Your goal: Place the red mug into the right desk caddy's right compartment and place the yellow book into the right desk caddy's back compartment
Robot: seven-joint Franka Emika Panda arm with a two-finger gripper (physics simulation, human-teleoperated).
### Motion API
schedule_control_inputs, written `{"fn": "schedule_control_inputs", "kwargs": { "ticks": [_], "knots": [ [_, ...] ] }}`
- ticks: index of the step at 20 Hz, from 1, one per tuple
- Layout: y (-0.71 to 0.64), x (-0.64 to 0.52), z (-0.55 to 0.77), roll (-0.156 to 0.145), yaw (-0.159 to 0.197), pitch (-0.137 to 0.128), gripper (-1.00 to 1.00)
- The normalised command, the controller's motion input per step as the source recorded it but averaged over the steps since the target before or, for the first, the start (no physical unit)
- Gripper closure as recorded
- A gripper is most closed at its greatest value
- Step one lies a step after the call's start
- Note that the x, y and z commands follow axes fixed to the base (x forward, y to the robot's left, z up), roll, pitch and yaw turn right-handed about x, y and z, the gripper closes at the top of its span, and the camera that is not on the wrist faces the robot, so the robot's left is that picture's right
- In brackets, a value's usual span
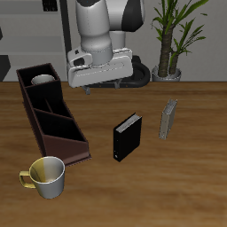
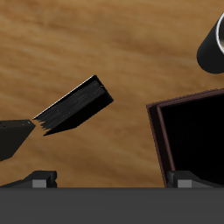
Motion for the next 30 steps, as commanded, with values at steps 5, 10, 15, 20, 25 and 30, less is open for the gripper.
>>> {"fn": "schedule_control_inputs", "kwargs": {
  "ticks": [5, 10, 15, 20, 25, 30],
  "knots": [
    [0.03, -0.01, -0.03, 0.010, -0.001, 0.006, -1.00],
    [0.02, -0.01, -0.01, 0.004, 0.007, 0.002, -1.00],
    [0.01, -0.05, 0.02, 0.004, -0.006, -0.004, -1.00],
    [0.04, -0.03, -0.01, 0.007, -0.004, -0.001, -1.00],
    [0.02, -0.04, -0.03, 0.001, -0.001, -0.001, -1.00],
    [-0.01, 0.06, -0.01, -0.015, -0.007, -0.001, -1.00]
  ]
}}
